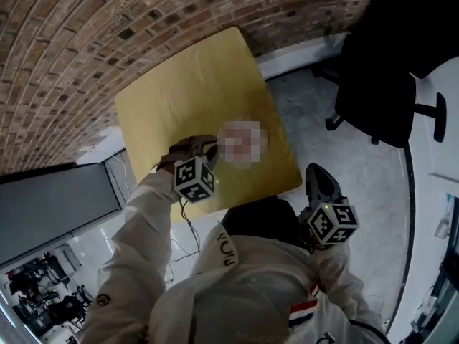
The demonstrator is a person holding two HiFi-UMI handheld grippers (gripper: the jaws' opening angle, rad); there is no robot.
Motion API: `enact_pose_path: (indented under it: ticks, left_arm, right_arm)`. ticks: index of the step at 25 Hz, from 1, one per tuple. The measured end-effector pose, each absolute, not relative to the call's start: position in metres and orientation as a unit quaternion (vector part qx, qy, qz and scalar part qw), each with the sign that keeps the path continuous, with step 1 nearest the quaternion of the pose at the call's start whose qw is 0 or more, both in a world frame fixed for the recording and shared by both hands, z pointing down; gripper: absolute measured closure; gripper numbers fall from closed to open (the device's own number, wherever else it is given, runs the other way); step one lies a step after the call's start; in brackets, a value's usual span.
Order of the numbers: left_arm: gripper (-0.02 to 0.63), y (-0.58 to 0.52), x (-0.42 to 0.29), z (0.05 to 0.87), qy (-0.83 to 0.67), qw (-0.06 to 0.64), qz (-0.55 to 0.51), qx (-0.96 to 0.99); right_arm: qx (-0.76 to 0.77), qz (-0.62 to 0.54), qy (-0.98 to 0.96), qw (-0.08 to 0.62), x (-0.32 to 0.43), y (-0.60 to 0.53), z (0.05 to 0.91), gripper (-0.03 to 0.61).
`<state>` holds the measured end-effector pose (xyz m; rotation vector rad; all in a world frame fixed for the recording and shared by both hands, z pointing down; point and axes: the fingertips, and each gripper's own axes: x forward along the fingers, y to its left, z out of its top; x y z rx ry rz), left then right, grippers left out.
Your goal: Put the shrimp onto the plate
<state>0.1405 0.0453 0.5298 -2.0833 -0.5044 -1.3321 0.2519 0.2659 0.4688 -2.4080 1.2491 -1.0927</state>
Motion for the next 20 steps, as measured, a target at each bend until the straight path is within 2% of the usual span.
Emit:
enact_pose_path:
  ticks: [8,20]
  left_arm:
    - [0.565,-0.002,0.049,0.489,-0.007,0.191,-0.488,-0.852]
    - [0.565,-0.061,-0.125,0.475,0.258,-0.026,-0.412,-0.874]
  right_arm:
    - [-0.77,-0.364,0.519,0.067,0.204,0.189,0.458,0.555]
    - [-0.671,-0.358,0.649,-0.027,0.075,0.066,0.455,0.555]
